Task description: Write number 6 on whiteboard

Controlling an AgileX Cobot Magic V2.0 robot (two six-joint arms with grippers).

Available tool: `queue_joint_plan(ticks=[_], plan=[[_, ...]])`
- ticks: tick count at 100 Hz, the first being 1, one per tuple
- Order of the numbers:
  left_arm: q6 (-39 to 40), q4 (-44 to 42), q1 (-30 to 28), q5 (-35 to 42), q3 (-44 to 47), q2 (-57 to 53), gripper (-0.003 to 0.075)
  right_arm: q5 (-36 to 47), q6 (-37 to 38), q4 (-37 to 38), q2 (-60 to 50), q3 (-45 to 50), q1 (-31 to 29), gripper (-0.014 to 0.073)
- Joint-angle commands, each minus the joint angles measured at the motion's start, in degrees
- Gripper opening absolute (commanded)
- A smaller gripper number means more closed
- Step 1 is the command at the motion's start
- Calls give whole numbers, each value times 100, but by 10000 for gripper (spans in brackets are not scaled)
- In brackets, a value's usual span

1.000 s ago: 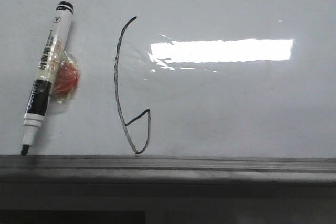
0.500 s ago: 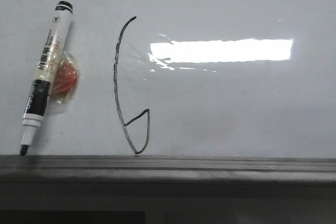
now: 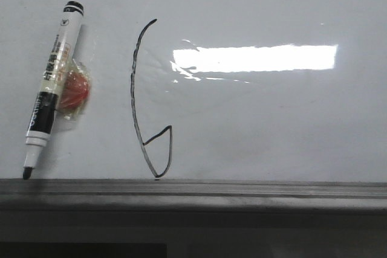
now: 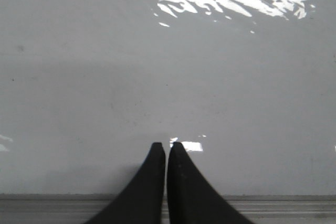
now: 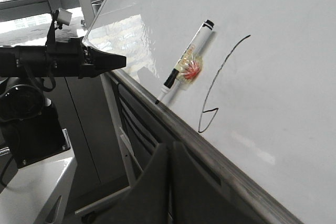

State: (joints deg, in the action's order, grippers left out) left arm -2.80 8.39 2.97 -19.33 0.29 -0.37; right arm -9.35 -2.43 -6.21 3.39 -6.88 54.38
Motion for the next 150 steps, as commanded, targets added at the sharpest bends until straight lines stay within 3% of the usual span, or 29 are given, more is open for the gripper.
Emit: queue_joint_plan(ticks=[1,15,29,62,74,89,107,129,150], plan=[[25,9,-6,211,253,-171,-19,427,-35,49,48,-146,-23,-64],[25,9,-6,211,253,-171,-19,448,-35,61,48,-146,-277,-64],[25,9,-6,211,253,-171,-19,448,-35,121,48,-146,-1053,-64],[25,9,-6,211,253,-171,-19,535,-35,317,48,163,-4233,-64],[25,9,-6,211,253,-171,-19,783,179,444,48,557,-4910,-64],[25,9,-6,211,253,-171,-19,794,1144,1415,-221,870,-5214,-64],[25,9,-6,211,253,-171,-19,186,1118,1415,-509,920,-5240,-64],[25,9,-6,211,253,-171,-19,-811,296,827,-509,920,-5247,-64],[25,9,-6,211,253,-171,-19,-829,283,803,-509,920,-5247,-64]])
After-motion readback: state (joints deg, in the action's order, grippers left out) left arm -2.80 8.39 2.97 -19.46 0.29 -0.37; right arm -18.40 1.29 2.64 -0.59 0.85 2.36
